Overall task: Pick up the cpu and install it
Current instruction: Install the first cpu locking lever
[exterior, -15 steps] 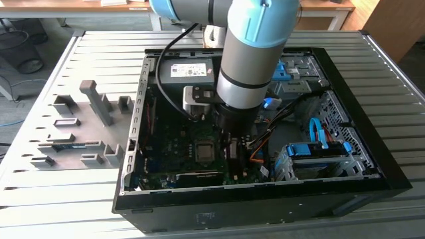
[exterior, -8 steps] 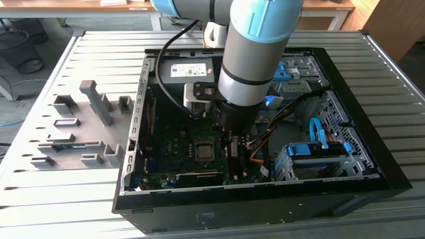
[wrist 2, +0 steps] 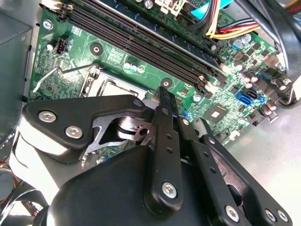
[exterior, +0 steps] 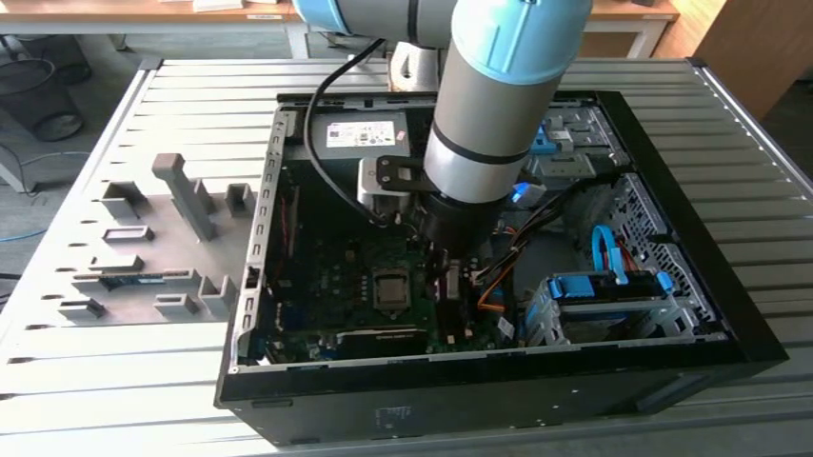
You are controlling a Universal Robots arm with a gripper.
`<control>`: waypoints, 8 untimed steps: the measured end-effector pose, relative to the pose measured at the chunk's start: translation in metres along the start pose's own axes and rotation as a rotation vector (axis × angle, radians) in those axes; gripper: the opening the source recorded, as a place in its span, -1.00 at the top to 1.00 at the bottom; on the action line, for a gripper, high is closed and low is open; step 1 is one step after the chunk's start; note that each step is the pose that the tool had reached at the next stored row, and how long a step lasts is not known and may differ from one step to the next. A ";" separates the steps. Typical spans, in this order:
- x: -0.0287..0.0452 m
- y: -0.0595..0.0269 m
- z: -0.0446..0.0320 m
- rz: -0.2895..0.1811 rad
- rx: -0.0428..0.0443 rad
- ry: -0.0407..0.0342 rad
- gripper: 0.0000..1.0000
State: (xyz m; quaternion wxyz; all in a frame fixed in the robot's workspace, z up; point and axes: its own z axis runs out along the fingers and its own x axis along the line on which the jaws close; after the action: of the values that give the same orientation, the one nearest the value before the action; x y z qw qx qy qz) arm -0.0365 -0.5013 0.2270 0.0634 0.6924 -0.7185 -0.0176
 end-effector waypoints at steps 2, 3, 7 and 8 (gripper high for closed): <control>0.0000 0.0000 0.0001 0.000 -0.0001 0.0000 0.80; 0.0000 0.0000 0.0001 0.000 0.0000 -0.0001 0.80; -0.0010 -0.0035 -0.0002 0.000 -0.0001 -0.0003 0.80; -0.0018 -0.0063 -0.0006 0.000 -0.0005 -0.0002 0.80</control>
State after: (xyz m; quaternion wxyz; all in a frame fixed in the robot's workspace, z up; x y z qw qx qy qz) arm -0.0301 -0.4997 0.2268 0.0636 0.6924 -0.7185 -0.0179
